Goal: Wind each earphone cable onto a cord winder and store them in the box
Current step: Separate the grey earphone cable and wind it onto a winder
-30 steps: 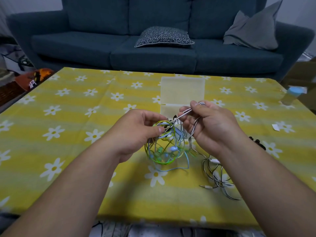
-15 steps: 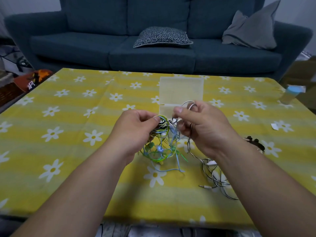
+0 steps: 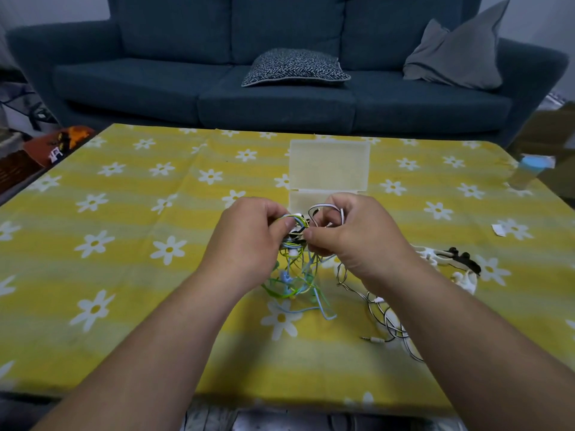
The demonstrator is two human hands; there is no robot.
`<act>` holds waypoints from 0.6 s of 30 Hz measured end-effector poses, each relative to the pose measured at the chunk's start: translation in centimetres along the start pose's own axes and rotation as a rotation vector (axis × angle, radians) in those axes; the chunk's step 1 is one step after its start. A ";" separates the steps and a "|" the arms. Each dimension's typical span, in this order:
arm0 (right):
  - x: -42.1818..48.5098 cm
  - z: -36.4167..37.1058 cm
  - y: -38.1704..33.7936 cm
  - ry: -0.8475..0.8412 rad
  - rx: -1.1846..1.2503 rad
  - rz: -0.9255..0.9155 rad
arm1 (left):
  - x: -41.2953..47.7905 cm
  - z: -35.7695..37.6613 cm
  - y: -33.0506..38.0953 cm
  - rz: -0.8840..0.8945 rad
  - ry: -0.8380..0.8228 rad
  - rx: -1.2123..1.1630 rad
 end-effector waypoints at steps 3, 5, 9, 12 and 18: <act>0.1 -0.1 0.2 0.008 0.046 0.006 | 0.0 0.1 0.2 0.017 -0.016 0.031; 0.2 -0.2 0.4 0.007 0.061 0.014 | 0.1 0.1 0.0 -0.006 -0.016 -0.009; 0.2 0.3 -0.3 -0.047 0.005 -0.013 | 0.0 0.1 -0.5 -0.062 0.010 -0.074; 0.1 0.9 -0.4 -0.105 -0.028 -0.030 | 0.1 0.0 -0.5 -0.063 0.014 -0.005; -0.1 0.7 -0.3 -0.122 -0.033 -0.036 | -0.1 1.1 -1.8 -0.149 -0.091 -0.010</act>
Point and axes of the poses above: each hand's wrist, its own x-axis towards the middle knuckle, its own z-axis out of the palm, y = z × x, the point moved 10 cm from there along x, towards the middle knuckle, and after that the axes turned 7 degrees about -x, right-handed, at the moved point
